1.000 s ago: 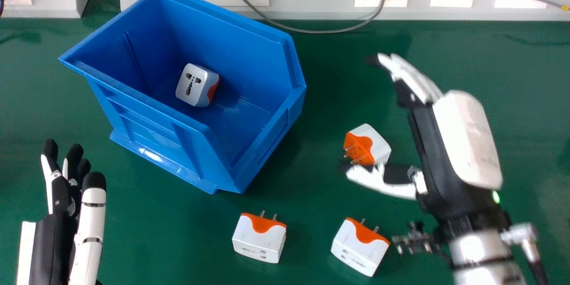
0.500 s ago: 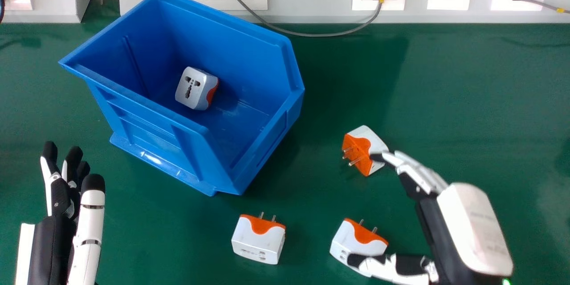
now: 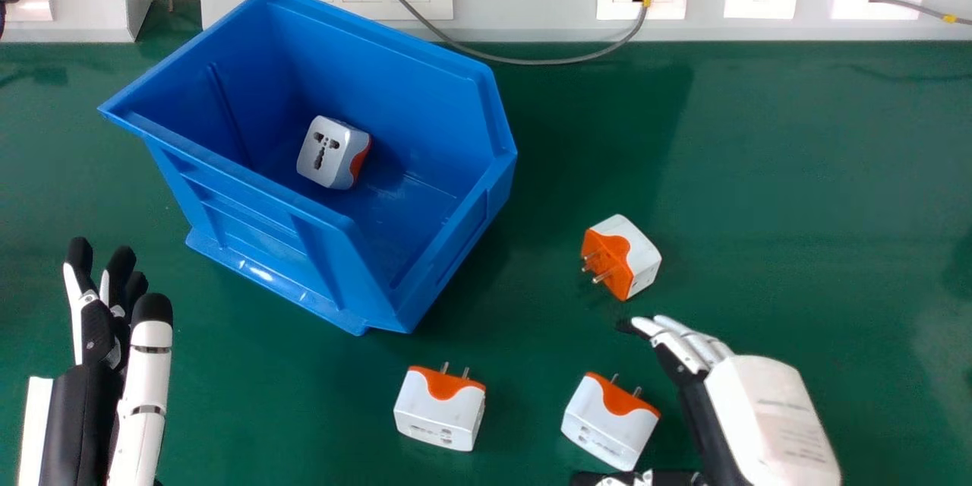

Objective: Pick all objects and put in blue box

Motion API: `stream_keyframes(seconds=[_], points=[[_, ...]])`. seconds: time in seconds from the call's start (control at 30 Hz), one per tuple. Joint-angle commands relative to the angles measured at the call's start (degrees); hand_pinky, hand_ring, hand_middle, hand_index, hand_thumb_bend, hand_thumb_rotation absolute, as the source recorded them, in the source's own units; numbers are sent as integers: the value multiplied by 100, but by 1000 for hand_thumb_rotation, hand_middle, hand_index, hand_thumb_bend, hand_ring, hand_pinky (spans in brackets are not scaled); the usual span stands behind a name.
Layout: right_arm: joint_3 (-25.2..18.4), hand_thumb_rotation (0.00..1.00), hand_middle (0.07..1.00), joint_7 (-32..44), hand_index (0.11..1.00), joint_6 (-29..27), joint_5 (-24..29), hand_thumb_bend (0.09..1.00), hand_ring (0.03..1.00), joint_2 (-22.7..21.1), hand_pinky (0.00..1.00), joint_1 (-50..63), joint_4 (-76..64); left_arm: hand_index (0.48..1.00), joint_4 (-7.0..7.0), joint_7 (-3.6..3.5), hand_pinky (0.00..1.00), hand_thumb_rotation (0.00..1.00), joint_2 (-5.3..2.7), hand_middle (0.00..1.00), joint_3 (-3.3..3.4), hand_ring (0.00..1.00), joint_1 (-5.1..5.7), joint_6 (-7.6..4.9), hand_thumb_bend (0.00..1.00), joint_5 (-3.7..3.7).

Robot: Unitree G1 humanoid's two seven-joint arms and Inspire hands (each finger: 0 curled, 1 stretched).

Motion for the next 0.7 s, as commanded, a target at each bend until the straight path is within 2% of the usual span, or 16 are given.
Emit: stream_keyframes(seconds=[0.0, 0.07, 0.13, 0.17, 0.27, 0.47, 0.67], points=[[53, 385, 819, -58, 785, 166, -86, 706, 791, 33, 673, -217, 74, 999, -90, 51, 1000, 787, 18, 1000, 43, 1000, -21, -89, 288, 41], [112, 359, 816, -7, 781, 303, -112, 712, 790, 25, 675, -352, 186, 1000, -165, 106, 1000, 800, -6, 1000, 29, 1000, 6, -39, 296, 110], [173, 359, 819, 18, 783, 413, -111, 705, 793, 18, 678, -466, 286, 1000, -200, 108, 1000, 805, -6, 1000, 14, 1000, 28, -24, 287, 107], [208, 361, 817, 22, 781, 453, -116, 705, 790, 5, 675, -516, 332, 1000, -202, 76, 1000, 805, 4, 1000, 7, 1000, 40, -31, 270, 67], [296, 351, 815, 14, 778, 569, -120, 701, 787, -10, 664, -657, 490, 1000, -247, 50, 1000, 807, 26, 1000, 1, 1000, 69, 54, 276, 22], [467, 315, 821, 21, 785, 802, -184, 688, 792, -90, 665, -852, 706, 1000, -230, -36, 1000, 781, 32, 1000, 35, 1000, 23, 35, 254, -104], [585, 280, 822, -58, 787, 896, -201, 685, 791, -161, 659, -891, 847, 1000, -243, -56, 1000, 735, 63, 1000, 56, 1000, 10, 49, 256, -100]])
